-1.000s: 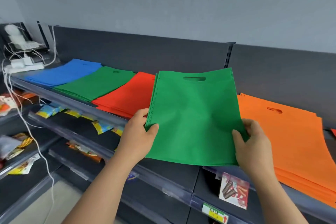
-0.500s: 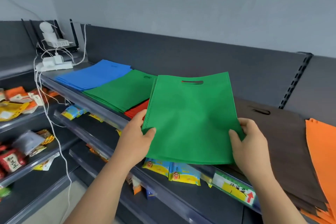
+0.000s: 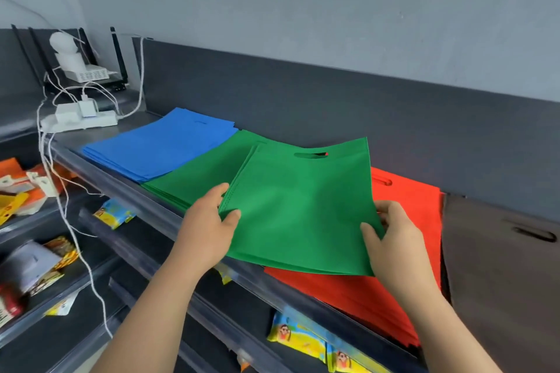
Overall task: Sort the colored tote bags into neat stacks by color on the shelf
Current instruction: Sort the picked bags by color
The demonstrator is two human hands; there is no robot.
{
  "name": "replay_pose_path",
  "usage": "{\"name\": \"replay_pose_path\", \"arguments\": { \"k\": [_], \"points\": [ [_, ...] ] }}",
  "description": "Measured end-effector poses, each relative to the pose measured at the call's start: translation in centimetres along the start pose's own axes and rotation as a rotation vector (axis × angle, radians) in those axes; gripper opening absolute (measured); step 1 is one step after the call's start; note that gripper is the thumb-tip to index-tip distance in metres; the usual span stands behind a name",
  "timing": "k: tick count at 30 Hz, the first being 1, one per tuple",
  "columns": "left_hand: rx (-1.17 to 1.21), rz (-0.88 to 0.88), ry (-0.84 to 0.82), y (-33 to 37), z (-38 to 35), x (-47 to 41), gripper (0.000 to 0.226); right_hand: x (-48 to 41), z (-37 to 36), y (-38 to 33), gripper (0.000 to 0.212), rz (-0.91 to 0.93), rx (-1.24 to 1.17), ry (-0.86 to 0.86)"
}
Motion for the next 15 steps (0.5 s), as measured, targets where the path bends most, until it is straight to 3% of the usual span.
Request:
{"name": "replay_pose_path", "arguments": {
  "k": [15],
  "points": [
    [-0.296,-0.169,-0.108,-9.1,4.0,-15.3,0.055,-2.1,-14.7,-3.8,0.033,-0.189,0.232,0.102]
  ]
}}
Point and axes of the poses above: each hand's wrist, its own x-axis away from the middle knuckle, its own z-axis out of the back of the hand, y = z × x, the point moved 8 cm from there along -x, towards the middle knuckle, and after that the axes turned 12 degrees about -x, right-handed, at the moved point
